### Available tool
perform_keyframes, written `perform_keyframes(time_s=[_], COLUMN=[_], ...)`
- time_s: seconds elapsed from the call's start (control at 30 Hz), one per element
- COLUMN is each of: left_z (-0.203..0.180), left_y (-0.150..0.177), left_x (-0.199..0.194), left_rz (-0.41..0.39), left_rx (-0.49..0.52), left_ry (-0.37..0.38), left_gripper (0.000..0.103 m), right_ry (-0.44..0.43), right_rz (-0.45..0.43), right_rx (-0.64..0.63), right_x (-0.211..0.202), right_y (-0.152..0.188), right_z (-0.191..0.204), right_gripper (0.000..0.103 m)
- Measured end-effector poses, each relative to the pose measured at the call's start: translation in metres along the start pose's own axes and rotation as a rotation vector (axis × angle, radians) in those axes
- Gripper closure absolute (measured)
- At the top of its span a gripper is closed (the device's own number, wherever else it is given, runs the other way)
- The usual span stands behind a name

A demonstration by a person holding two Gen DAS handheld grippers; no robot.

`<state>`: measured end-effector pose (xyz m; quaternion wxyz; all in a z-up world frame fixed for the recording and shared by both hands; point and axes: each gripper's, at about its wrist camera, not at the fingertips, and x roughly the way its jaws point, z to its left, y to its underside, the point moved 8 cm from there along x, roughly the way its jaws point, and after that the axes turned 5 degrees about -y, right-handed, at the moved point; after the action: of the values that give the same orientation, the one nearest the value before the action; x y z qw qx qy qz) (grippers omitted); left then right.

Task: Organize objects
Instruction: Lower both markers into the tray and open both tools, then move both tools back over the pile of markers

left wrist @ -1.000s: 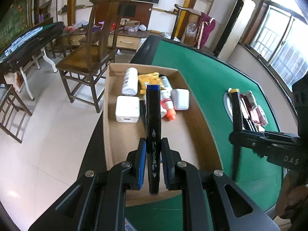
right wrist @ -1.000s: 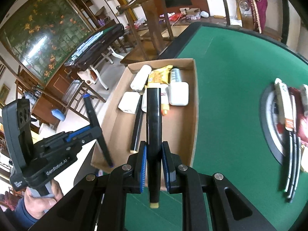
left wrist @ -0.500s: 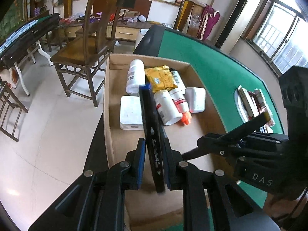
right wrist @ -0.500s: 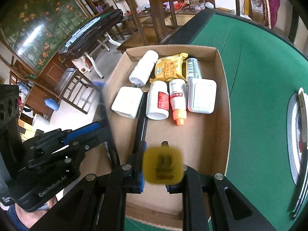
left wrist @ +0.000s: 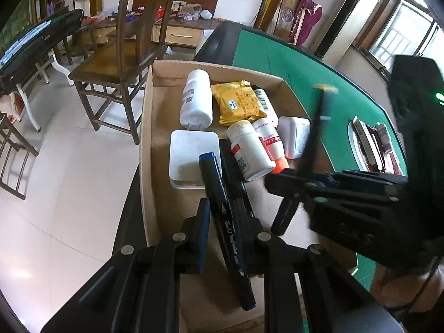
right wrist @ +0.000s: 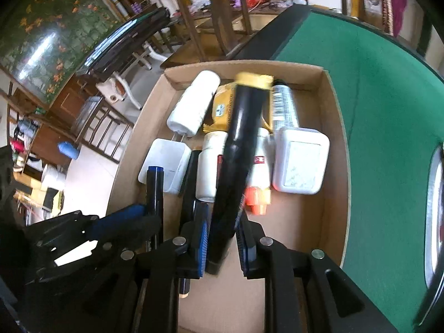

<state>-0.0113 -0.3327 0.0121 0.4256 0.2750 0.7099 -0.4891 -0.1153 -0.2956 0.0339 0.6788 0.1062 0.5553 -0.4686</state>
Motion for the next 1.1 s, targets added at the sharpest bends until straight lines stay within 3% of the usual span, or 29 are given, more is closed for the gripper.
perform_keyframes(time_s=[0.17, 0.47, 0.73, 0.93, 1.1], left_z=[-0.001, -0.002, -0.021, -0.061, -0.126], left_y=[0.003, 0.008, 0.012, 0.01, 0.014], left_x=[-0.001, -0.011, -0.025, -0.039, -0.039], left_rz=[0.004, -0.001, -0.02, -0.041, -0.017], left_rx=[0.002, -0.008, -0.002, 0.051, 0.133], left_ry=[-0.004, -0.002, 0.004, 0.039, 0.106], left_gripper=[0.086, 0.085, 0.077, 0.076, 0.075], right_ry=[0.006, -0.065, -0.101, -0.056, 0.028], right_rz=[-0.009, -0.081, -0.145, -0.232, -0.301], right_rx=[0.007, 0.096, 0.144, 0.218, 0.323], right_x=[-0.004, -0.048, -0.098, -0.149, -0.198], right_y=[0.0, 0.005, 0.036, 0.075, 0.115], right_z=[-0.005, -0.014, -0.028, -0.076, -0.139], right_gripper=[0.08, 0.071, 0.071, 0.071, 0.072])
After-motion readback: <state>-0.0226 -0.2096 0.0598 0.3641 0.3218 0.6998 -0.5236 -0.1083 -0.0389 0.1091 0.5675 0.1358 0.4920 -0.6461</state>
